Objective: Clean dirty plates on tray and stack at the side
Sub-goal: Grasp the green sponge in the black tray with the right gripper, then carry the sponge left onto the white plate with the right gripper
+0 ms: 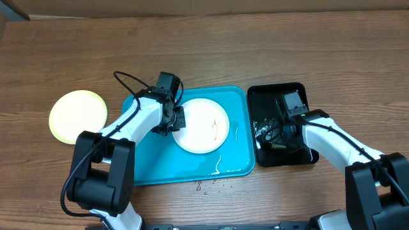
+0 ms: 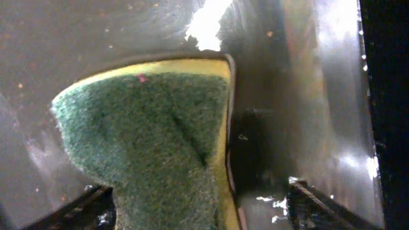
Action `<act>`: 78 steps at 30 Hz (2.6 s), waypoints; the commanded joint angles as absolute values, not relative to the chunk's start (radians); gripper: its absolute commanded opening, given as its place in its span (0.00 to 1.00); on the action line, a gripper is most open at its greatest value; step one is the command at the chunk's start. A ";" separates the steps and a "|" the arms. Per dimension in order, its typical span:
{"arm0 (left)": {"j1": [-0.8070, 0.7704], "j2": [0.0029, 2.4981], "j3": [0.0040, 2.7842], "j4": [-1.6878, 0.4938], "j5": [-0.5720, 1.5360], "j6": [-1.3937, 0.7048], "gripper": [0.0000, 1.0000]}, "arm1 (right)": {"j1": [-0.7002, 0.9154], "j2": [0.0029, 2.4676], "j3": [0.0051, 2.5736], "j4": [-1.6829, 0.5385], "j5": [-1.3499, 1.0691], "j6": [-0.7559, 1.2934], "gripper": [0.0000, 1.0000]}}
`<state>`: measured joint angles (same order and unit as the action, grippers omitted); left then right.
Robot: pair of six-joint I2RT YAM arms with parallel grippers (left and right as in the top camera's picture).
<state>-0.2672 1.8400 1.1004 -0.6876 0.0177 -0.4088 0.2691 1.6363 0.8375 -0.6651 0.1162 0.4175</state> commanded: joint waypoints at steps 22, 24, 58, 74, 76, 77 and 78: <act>-0.302 1.887 1.055 -0.680 0.023 -0.450 0.19 | 0.266 1.631 0.943 -0.795 0.089 0.336 0.64; -0.302 1.887 1.055 -0.681 0.023 -0.450 0.20 | 0.266 1.631 0.944 -0.768 0.141 0.336 0.73; -0.302 1.887 1.055 -0.677 0.061 -0.486 0.04 | 0.264 1.569 1.103 -0.947 0.087 0.280 0.04; -0.302 1.887 1.055 -0.684 0.068 -0.584 0.04 | 0.266 1.567 1.106 -0.837 -0.179 0.262 0.04; -0.302 1.887 1.055 -0.703 0.075 -0.619 0.04 | 0.283 1.567 1.106 -0.748 -0.304 0.270 0.04; -0.303 1.887 1.055 -0.708 0.084 -0.622 0.04 | 0.292 1.567 1.106 -0.720 -0.313 0.289 0.04; -0.305 1.887 1.055 -0.712 0.089 -0.622 0.04 | 0.303 1.567 1.106 -0.699 -0.312 0.306 0.04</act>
